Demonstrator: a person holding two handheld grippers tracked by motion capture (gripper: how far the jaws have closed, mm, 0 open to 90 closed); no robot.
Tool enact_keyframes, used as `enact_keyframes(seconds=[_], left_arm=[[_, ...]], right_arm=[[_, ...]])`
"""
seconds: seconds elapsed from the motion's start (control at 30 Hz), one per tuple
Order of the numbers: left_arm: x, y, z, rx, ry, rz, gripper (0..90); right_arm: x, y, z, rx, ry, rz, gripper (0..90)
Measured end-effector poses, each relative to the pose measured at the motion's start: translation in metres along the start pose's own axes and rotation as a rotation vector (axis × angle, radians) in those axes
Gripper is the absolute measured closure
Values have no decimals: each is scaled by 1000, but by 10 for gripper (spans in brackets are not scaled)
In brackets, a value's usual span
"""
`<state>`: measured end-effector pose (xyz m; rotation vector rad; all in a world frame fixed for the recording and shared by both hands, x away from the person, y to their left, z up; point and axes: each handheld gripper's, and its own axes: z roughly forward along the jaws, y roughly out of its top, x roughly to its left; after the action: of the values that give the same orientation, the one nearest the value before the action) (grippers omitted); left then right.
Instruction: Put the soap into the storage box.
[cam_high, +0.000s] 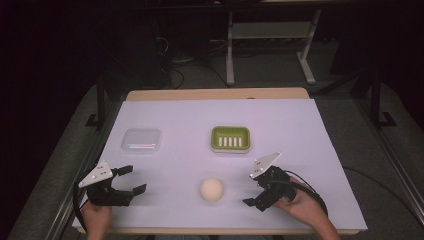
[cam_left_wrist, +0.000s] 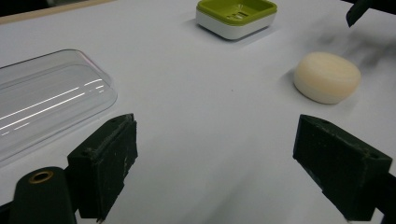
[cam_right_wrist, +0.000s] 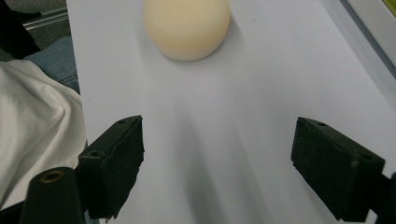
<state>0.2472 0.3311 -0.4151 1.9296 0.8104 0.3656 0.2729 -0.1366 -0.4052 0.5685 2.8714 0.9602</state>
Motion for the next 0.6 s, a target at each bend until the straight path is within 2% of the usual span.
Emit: enact_keyframes(seconds=[0.57,0.6], left_arm=[[1,0,-1,0,1,3,131],[1,0,-1,0,0,3,131]], right_arm=[[0,19,11,10,31,-23,164],[-1,20,12,4,29,-48,164]])
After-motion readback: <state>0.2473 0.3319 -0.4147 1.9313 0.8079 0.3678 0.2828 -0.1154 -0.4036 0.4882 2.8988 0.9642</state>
